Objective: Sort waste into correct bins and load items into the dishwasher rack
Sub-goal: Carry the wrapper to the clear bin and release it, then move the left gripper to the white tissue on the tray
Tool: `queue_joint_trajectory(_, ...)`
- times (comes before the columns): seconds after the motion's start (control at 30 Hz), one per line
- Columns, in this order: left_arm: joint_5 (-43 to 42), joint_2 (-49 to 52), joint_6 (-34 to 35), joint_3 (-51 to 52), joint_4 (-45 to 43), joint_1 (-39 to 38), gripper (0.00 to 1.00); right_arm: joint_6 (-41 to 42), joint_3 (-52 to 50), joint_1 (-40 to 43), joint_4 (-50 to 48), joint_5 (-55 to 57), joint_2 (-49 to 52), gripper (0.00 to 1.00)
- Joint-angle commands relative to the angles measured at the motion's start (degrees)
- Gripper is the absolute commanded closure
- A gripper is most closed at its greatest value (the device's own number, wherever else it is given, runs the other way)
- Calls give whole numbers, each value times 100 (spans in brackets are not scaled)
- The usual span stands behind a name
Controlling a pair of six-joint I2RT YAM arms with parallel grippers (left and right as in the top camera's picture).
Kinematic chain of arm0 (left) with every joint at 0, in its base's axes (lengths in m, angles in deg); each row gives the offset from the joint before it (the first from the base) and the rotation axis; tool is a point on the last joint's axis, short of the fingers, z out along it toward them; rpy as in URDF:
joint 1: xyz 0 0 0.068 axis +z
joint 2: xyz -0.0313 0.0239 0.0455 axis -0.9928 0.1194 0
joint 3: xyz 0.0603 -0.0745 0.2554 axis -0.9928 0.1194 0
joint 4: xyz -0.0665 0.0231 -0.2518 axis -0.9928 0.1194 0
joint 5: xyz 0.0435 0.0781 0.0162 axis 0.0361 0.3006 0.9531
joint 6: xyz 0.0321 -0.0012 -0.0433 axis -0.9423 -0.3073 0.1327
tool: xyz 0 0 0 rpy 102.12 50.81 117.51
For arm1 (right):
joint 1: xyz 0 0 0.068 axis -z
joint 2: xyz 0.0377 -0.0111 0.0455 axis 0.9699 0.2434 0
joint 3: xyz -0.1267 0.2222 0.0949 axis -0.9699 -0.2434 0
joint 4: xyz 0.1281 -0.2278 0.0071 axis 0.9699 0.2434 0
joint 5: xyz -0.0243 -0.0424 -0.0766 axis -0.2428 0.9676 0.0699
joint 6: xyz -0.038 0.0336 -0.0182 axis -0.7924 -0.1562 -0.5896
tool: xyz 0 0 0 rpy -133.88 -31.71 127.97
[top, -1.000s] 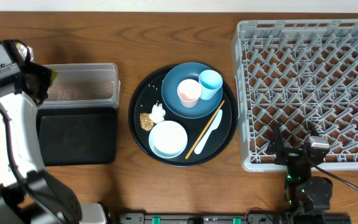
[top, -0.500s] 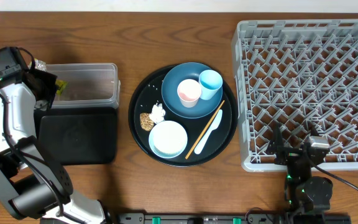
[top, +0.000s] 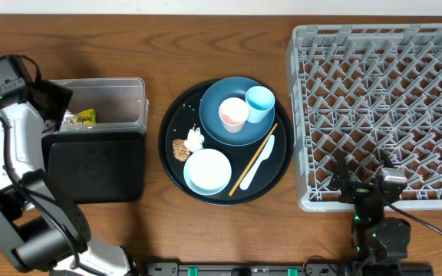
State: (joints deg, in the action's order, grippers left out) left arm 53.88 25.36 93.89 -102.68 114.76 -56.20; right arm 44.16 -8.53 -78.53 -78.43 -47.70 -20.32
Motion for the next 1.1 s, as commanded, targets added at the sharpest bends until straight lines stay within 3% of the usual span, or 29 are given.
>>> queue_joint_trajectory(0.0,2,-745,-382,-426,-20,-72,43,-66,-9,-46,20,59,0,1)
queue_joint_trajectory(0.17,-127,-1755,-804,-466,197,-509,48,-66,-9,-46,20,57,0,1)
queue_joint_trajectory(0.4,-107,-2509,-1154,-463,1591,-1799,47,-66,-9,-46,20,59,0,1)
queue_joint_trajectory(0.5,-11,-2457,-1191,-365,2076,-2411,47,-66,-9,-46,20,59,0,1)
queue_joint_trajectory(0.63,745,-2159,-1198,-164,2533,-3182,47,-66,-9,-46,20,59,0,1)
queue_joint_trajectory(0.8,896,-1578,-1419,-33,2597,-3882,47,-66,-9,-46,20,59,0,1)
queue_joint_trajectory(1.07,1082,-632,-1862,-33,2581,-4223,47,-66,-9,-46,20,59,0,1)
